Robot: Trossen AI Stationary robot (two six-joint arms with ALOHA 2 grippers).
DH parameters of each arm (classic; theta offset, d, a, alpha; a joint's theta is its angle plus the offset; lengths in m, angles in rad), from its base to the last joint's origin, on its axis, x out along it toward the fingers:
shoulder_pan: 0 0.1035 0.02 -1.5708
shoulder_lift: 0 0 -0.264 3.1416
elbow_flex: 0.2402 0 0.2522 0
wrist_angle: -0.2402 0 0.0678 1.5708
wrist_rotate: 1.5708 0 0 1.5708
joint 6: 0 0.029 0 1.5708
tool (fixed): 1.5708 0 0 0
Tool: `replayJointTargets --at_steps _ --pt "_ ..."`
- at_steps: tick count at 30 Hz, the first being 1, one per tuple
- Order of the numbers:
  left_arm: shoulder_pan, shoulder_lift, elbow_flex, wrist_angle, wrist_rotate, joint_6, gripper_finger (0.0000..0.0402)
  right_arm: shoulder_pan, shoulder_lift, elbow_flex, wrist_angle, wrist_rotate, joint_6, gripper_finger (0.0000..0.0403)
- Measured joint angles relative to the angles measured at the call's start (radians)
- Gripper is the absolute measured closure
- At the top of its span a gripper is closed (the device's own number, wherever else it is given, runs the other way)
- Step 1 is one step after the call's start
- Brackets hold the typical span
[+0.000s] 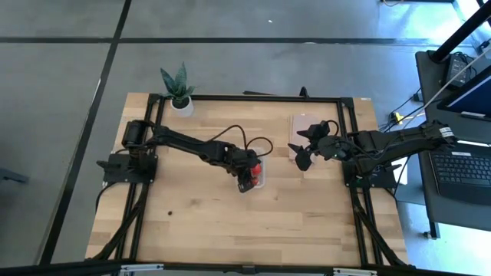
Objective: Pick and placing Produce into tupperware
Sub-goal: Put the blue berry into the transparent bin
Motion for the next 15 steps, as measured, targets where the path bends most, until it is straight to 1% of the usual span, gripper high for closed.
replayJointTargets --at_steps 5,8,11,15 --pt "0.006 0.000 0.000 0.002 0.046 0.004 0.0190 0.000 0.000 0.000 -0.004 0.000 -0.004 0.0109" --pt "0.007 0.000 0.000 0.005 0.052 0.033 0.0155 0.000 0.000 0.000 -0.004 0.000 -0.004 0.0109" --pt "0.005 -0.010 0.000 0.000 0.020 0.028 0.0130 0.000 0.000 0.000 -0.004 0.000 -0.004 0.0109" --pt "0.005 -0.068 0.000 -0.001 -0.028 0.060 0.0117 0.000 0.000 0.000 -0.004 0.000 -0.024 0.0109"
